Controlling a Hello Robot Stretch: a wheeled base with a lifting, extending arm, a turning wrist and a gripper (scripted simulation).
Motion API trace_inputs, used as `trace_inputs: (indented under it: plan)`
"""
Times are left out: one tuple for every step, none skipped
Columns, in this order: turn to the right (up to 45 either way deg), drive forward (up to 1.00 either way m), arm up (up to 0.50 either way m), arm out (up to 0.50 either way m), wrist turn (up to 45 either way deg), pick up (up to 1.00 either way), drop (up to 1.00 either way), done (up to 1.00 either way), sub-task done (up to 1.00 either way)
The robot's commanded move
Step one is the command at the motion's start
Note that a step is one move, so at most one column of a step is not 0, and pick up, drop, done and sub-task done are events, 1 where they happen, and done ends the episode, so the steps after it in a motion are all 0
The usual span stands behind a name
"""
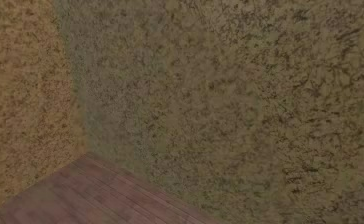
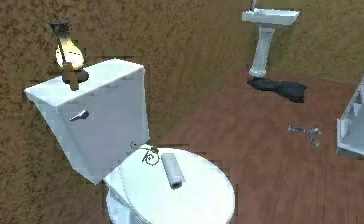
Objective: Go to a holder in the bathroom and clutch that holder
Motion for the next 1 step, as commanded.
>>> trace_inputs:
  plan:
    - [-3.0, 0.00, 0.00, 0.00, 0.0, 0.00, 0.00, 0.00, 0.00]
